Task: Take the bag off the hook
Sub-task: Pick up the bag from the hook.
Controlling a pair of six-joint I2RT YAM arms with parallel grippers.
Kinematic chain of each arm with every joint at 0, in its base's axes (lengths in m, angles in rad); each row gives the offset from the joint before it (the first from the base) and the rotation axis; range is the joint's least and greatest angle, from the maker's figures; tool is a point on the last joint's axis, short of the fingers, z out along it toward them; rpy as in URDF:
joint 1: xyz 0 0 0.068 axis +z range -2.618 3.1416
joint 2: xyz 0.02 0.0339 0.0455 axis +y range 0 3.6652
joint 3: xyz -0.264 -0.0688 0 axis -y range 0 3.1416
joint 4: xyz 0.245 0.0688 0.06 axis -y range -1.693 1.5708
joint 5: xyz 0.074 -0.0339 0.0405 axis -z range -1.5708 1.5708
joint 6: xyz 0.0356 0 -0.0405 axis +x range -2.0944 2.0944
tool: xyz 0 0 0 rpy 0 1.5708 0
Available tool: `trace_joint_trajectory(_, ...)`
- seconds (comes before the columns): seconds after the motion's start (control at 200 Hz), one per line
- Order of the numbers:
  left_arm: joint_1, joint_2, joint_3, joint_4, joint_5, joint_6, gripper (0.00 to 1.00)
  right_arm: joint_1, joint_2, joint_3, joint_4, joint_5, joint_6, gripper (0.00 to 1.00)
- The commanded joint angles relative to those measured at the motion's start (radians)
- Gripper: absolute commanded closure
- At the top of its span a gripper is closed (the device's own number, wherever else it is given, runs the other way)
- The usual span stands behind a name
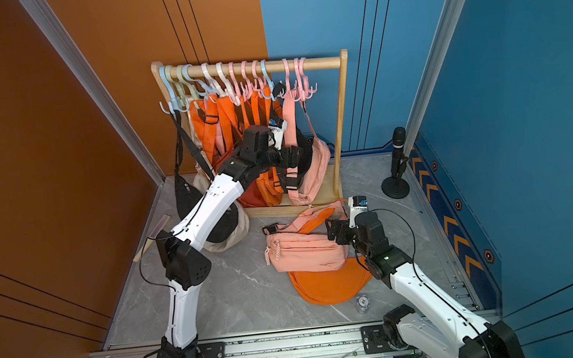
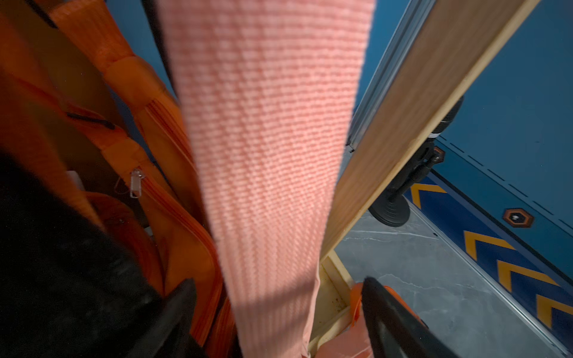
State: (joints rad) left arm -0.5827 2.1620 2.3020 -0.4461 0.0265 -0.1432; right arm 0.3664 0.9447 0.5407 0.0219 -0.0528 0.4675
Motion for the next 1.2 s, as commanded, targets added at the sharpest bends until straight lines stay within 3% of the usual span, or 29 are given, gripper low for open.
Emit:
trace_joint_trajectory(0.0,-0.009,-0.022,-0.019,-0.025,-0.147,0.045,0.1,-0.004,0.008,-0.002,0.01,-0.009,-0.017,0.12)
trace_joint_trajectory(0.295,-0.037,0.033,0.052,-0.025,-0.073,0.062,0.12,-0.001,0.019,0.004,0.01,-0.012,-0.015,0.12)
trace_joint_trajectory(0.4,-0.048,0.056,0.086,-0.025,-0.046,0.073,0.3,-0.001,0.013,0.005,0.004,-0.008,-0.017,0.12)
trace_joint_trajectory(0.506,-0.058,0.068,0.108,-0.026,-0.014,0.1,0.66,-0.003,0.007,0.015,-0.012,-0.001,-0.02,0.12)
trace_joint_trajectory(0.646,-0.063,0.045,0.091,-0.026,-0.018,0.113,1.0,-0.002,-0.005,0.03,-0.025,0.009,-0.023,0.12)
trace_joint_trajectory(0.956,-0.049,-0.114,-0.033,-0.014,0.004,0.112,1.0,-0.006,0.058,0.171,-0.054,0.021,-0.075,0.11)
trace_joint_trajectory(1.191,0.005,-0.254,-0.208,0.064,0.097,0.038,1.0,-0.045,0.196,0.339,-0.033,0.021,-0.097,0.1)
